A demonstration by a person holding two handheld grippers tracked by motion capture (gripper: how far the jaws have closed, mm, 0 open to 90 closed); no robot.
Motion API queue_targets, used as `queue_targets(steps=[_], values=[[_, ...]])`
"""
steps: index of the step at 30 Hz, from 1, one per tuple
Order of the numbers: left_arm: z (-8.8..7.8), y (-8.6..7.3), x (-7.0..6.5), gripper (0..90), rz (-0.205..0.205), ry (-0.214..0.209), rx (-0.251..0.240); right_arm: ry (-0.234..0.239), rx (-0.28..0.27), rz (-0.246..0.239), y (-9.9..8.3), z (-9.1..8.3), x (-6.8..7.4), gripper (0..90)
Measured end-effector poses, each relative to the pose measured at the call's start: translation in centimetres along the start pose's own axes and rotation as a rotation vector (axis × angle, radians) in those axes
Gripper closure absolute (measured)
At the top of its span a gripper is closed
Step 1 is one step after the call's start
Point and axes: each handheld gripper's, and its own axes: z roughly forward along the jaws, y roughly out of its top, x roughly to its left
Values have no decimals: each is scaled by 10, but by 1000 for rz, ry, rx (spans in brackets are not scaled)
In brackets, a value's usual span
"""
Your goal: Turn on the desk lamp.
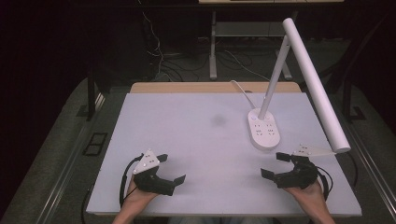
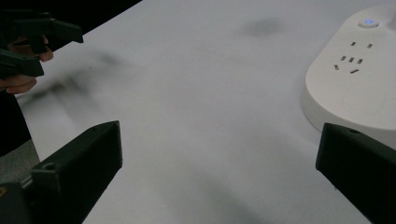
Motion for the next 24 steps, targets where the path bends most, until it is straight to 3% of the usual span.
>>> queue_targets(steps=[24], values=[[-2,-1,0,0,-15,-1,-7,-11,9,43,-4,-7,-4,1]])
